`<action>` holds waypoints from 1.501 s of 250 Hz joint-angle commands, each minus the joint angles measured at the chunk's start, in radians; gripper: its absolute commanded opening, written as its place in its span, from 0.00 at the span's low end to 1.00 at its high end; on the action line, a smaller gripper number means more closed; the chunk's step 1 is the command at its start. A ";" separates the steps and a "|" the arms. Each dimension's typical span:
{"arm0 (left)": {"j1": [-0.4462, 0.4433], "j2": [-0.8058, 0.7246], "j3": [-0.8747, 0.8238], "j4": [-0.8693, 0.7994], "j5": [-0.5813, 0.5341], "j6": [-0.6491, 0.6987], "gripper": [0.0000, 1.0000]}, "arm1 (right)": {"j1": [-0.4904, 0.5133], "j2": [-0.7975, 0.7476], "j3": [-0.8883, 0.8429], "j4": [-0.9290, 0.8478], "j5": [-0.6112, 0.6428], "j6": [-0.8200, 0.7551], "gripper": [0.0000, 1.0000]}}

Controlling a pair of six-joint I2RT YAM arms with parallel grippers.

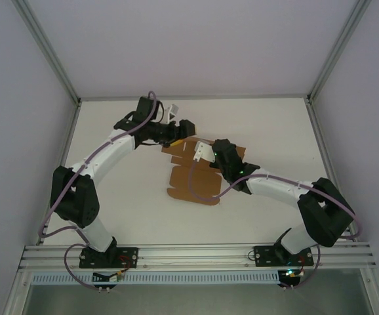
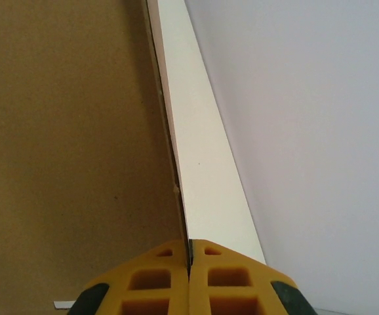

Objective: Assemble paper box

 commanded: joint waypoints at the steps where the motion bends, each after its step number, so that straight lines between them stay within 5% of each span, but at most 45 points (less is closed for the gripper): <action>1: -0.011 0.025 0.001 -0.031 -0.026 0.011 0.86 | 0.006 -0.046 0.031 0.062 -0.052 0.049 0.00; 105: -0.019 0.070 0.041 0.012 0.041 -0.025 0.81 | 0.006 -0.096 -0.010 0.077 -0.161 0.094 0.00; 161: -0.032 0.067 0.035 0.100 0.078 -0.078 0.66 | 0.007 -0.088 -0.011 0.049 -0.177 0.090 0.00; 205: -0.038 0.053 0.015 0.104 0.095 -0.096 0.70 | 0.007 -0.073 -0.009 0.047 -0.156 0.102 0.00; 322: -0.019 -0.245 -0.011 -0.327 -0.431 0.139 0.83 | -0.006 -0.076 0.006 -0.010 -0.123 0.116 0.00; 376: -0.011 -0.198 0.123 -0.318 -0.375 0.178 0.81 | -0.006 -0.069 0.015 -0.035 -0.138 0.130 0.00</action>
